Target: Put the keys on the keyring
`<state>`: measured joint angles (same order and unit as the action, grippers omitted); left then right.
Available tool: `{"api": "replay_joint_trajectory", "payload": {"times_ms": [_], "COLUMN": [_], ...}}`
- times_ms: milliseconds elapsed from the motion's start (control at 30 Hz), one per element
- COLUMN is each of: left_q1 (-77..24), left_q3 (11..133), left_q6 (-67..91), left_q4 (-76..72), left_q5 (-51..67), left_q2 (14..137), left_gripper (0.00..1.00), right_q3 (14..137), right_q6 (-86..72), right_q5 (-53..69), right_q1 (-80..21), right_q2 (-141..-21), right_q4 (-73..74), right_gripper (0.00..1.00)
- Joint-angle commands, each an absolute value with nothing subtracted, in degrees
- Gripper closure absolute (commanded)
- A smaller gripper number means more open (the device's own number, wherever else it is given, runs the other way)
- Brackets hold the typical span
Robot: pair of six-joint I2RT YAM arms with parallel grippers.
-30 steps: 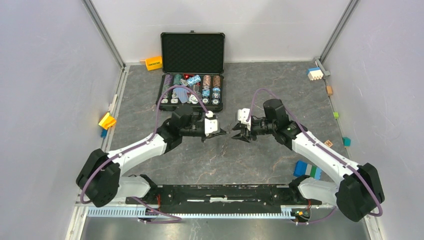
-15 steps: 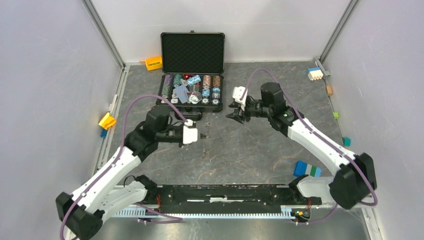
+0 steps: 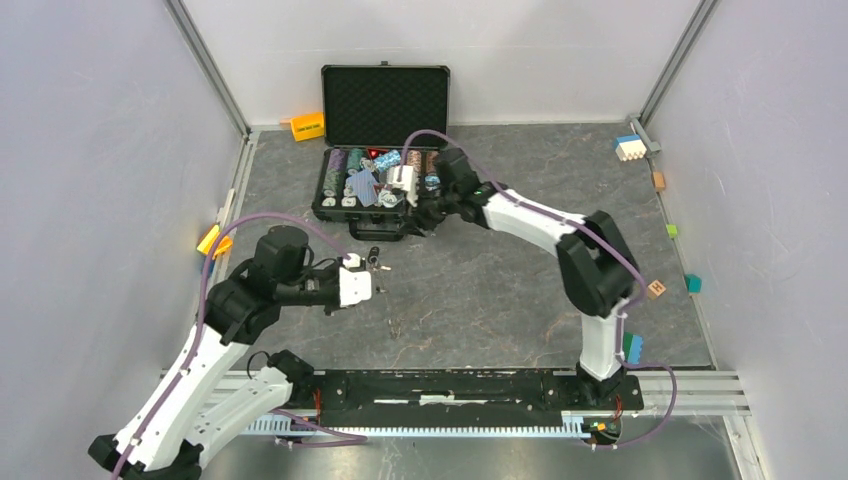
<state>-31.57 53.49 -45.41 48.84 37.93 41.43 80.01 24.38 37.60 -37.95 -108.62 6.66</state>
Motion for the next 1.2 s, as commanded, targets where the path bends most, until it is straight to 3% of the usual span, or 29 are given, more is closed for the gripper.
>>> {"api": "replay_joint_trajectory", "payload": {"times_ms": [0, 267, 1167], "left_q1": [-31.3, -31.3, -31.3], "left_q3": [56.2, 55.2, 53.3], "left_q6": [-47.0, -45.6, -43.6], "left_q4": [52.3, 49.9, 46.7], "left_q5": [38.4, 42.1, 45.1], "left_q2": [41.2, 42.7, 41.6], "left_gripper": [0.98, 0.98, 0.98], "right_q3": [93.4, 108.4, 110.8], "right_q6": [29.4, 34.7, 42.0], "right_q5": [40.8, 37.6, 36.6], "right_q1": [-41.6, -44.2, -47.7], "right_q2": [-117.8, -131.0, -136.3], "right_q4": [14.8, 22.7, 28.2], "right_gripper": [0.53, 0.52, 0.62]}}
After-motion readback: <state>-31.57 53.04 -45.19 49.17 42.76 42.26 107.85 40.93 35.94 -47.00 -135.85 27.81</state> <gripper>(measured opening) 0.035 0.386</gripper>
